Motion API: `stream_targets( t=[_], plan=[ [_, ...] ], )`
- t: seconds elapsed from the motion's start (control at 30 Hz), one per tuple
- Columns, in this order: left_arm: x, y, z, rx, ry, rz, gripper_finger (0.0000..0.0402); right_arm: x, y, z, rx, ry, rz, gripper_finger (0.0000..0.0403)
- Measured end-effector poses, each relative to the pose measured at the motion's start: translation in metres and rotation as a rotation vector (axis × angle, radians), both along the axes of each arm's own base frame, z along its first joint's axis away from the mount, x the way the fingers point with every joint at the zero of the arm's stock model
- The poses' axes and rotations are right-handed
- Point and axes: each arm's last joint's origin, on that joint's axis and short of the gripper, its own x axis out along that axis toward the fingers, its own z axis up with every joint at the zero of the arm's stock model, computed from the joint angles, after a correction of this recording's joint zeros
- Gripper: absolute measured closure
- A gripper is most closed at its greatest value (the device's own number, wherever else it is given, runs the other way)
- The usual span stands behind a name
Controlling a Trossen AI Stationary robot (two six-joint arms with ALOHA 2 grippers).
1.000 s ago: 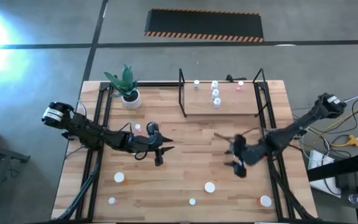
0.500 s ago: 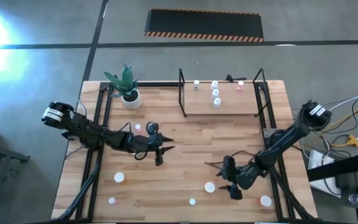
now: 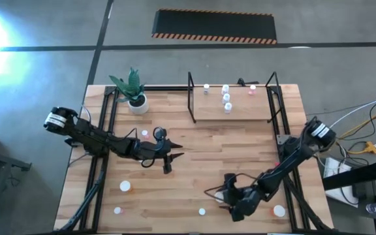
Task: Pick and place medicine bottles onto shelf by color
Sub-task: Put the middle orange pill bottle on the shelf
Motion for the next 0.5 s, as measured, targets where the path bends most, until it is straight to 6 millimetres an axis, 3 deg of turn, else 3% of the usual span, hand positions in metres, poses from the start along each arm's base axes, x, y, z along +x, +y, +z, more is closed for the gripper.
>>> stream_targets(
  t=[0.4,0.5],
  plan=[
    [0.0008,0.0006,0.0022,-0.005,-0.023,0.002,0.0279,0.0000,0.0000,0.0010,-0.001,-0.002,0.002,0.0212],
    [0.0008,0.0006,0.0021,-0.004,-0.023,0.002,0.0279,-0.0007,-0.0008,0.0065,-0.006,-0.019,0.015,0.0217]
  ],
)
